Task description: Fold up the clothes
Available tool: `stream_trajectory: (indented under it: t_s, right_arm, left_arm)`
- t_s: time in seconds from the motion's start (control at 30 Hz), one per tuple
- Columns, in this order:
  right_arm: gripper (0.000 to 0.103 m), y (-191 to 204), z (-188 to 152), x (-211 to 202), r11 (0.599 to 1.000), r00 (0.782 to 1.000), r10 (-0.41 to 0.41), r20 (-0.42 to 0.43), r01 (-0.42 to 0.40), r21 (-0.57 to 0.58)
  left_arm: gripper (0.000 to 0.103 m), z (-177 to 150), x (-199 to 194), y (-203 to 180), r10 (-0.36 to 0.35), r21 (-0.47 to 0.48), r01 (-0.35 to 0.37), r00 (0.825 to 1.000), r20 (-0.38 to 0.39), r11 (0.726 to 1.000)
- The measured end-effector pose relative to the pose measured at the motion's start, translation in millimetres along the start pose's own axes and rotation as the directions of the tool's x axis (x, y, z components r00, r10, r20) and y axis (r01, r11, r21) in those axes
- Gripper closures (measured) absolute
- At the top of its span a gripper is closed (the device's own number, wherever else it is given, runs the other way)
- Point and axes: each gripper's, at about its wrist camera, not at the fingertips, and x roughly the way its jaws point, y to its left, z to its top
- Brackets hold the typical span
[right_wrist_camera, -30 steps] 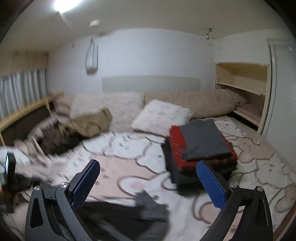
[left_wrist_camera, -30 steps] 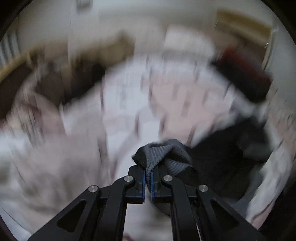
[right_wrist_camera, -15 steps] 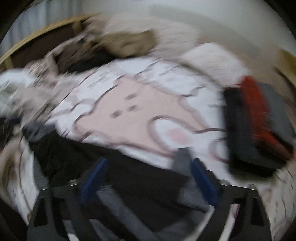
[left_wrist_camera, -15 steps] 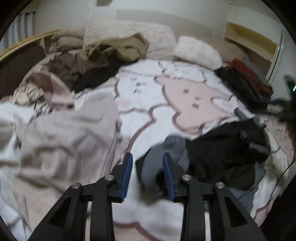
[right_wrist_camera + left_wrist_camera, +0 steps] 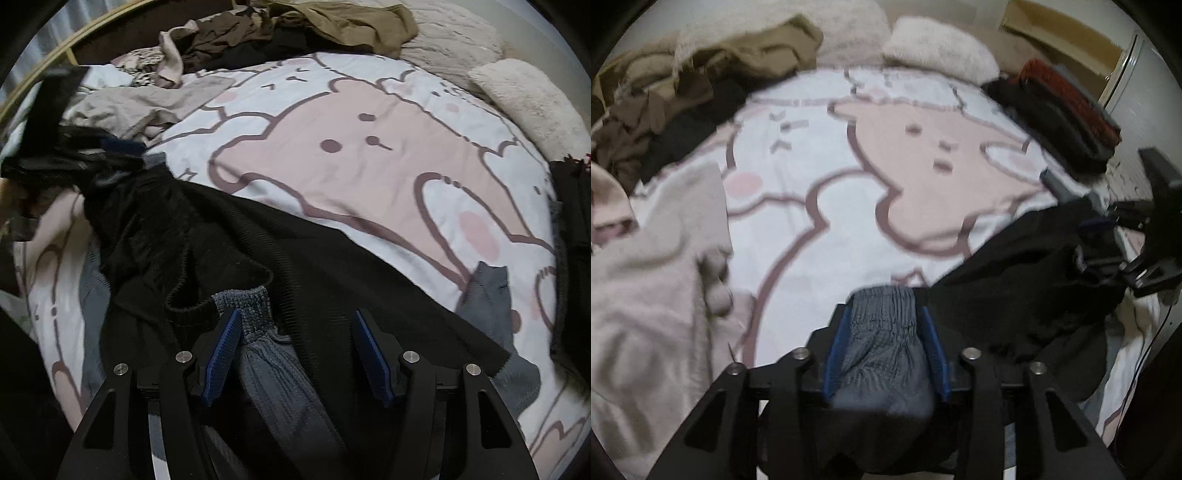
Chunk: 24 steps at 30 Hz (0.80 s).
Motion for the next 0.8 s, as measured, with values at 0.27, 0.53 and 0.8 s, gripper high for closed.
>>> stream_trajectory:
  t_s: [0.27,0.53,0.8]
  right_arm:
    - [0.049,9,-7,-6,0.995,0.995,0.09,0.048,-0.088,-0.054]
    - [0.063,18,-4,-7,0.985,0.984,0.157,0.08,-0.15,-0.08]
    - [0.063,18,-2,-8,0.968,0.968,0.238,0.083,-0.229,-0.101]
  left_arm:
    - [0.08,-29,-16,14,-0.058,-0.07,0.059,0.998,0.019,0.996]
    - [0.08,-36,-21,17,-0.083,-0.089,0.088,0.995,0.054,0.992]
    - [0.08,-26,-29,19,-0.124,-0.105,0.135,0.987,0.107,0.985]
